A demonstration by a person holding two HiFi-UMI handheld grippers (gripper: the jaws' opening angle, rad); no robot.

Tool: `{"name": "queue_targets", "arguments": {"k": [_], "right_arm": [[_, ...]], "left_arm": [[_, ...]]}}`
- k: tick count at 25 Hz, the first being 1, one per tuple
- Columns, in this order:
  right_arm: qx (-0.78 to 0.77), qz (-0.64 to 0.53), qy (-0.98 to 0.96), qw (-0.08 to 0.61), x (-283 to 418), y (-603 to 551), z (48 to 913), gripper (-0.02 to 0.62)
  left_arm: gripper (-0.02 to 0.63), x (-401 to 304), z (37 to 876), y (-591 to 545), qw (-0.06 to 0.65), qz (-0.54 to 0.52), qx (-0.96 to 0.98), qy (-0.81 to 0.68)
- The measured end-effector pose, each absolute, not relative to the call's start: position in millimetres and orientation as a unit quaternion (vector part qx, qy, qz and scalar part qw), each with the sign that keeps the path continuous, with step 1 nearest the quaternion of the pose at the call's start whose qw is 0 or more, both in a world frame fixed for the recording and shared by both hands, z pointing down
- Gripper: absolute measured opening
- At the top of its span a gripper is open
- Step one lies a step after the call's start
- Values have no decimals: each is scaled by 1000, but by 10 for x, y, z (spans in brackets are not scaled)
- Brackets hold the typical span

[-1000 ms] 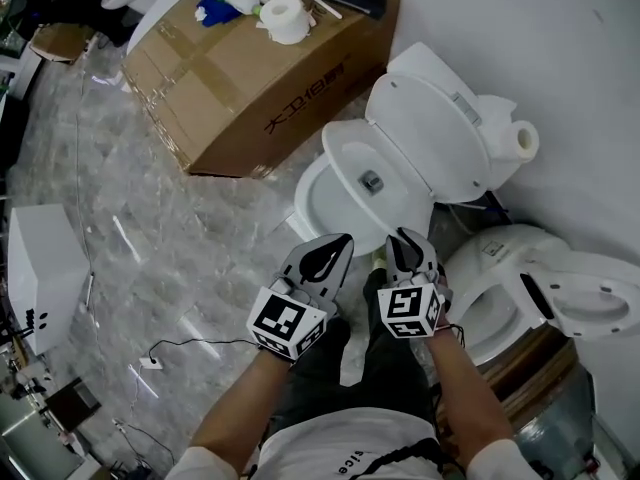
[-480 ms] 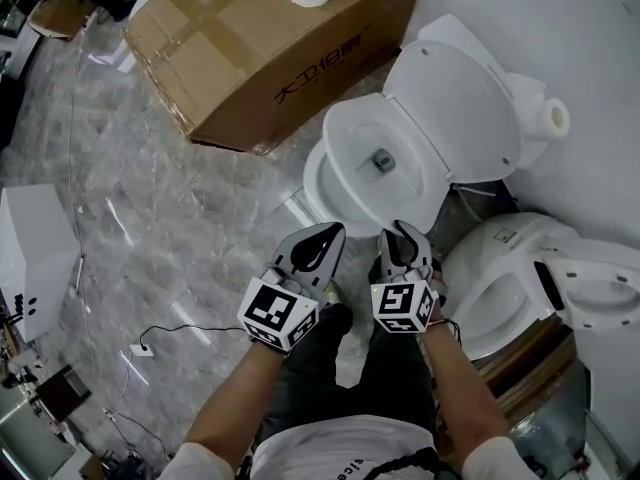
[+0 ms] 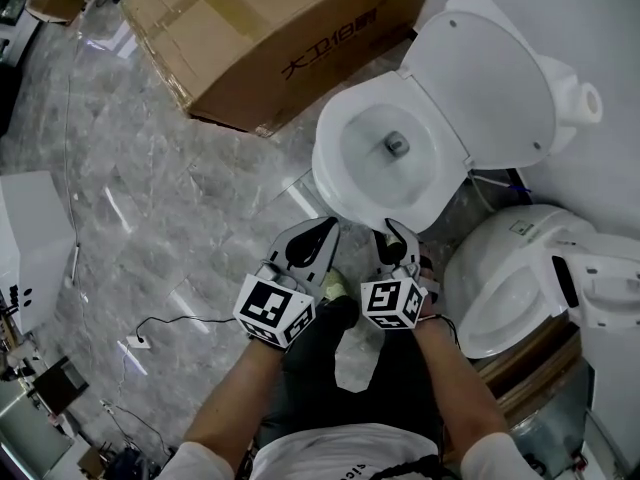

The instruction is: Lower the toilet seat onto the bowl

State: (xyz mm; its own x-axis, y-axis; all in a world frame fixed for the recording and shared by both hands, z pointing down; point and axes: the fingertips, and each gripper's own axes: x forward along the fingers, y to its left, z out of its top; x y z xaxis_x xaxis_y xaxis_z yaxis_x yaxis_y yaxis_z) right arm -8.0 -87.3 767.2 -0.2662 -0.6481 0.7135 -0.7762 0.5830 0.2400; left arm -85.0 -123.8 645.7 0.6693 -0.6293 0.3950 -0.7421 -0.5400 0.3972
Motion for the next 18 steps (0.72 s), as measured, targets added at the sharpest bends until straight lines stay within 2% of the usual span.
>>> {"name": "queue_targets", "arguments": {"k": [18], "right_arm": [[396,37,-803,444,-503,-593,8845,137]], "left_arm": [[11,-1140,7461,-1100,268,114,858,-423]]}}
